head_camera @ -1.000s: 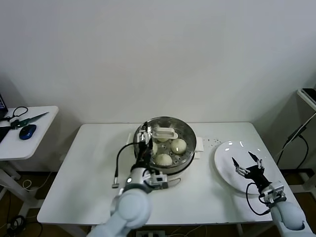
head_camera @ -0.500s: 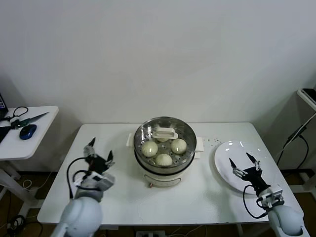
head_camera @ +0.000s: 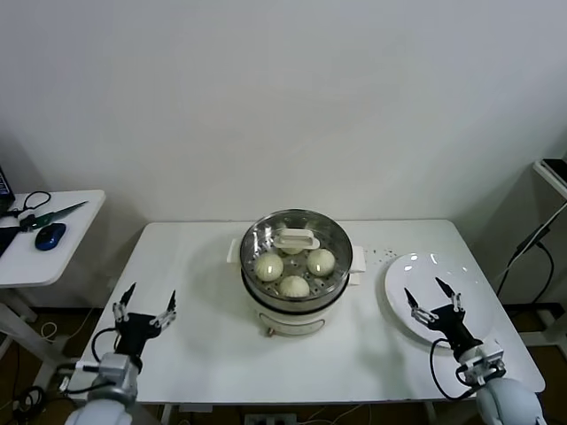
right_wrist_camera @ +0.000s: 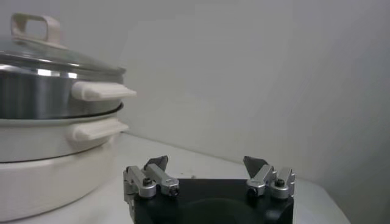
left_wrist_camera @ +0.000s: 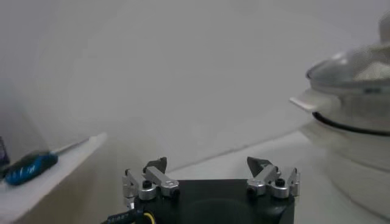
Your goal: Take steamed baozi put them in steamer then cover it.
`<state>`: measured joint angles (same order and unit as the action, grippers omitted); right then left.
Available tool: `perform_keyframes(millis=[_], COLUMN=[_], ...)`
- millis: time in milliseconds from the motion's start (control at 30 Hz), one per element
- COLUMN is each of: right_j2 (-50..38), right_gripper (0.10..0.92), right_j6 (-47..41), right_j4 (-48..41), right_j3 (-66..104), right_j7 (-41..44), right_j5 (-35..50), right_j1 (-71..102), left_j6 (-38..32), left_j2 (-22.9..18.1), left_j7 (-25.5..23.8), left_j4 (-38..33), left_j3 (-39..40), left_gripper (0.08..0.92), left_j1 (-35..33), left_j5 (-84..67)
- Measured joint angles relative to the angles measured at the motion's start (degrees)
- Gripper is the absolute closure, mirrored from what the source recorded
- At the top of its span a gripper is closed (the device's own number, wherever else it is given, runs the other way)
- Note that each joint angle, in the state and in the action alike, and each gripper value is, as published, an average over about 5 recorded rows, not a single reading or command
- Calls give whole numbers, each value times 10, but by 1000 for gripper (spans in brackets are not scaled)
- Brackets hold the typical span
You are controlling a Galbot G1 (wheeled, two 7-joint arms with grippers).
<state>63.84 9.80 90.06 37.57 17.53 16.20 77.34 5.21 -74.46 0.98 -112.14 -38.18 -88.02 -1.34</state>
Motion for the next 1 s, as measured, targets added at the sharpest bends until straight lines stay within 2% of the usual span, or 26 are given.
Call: perform_keyframes(millis=[367,1000], right_j2=[9,12], right_gripper=[203,203], right_j6=[0,3], right_j4=[16,18], right_j3=[6,9], right_j7=[0,1], right_j5=[9,18], right_j1=[17,22], left_j6=[-82,-117], left_j2=[-43,-70], left_j7=[-7,-13], left_j4=[11,-7], left_j3=[-34,-48], left_gripper=[177,177], left_j1=[-36,-60], left_j5=[-67,-82])
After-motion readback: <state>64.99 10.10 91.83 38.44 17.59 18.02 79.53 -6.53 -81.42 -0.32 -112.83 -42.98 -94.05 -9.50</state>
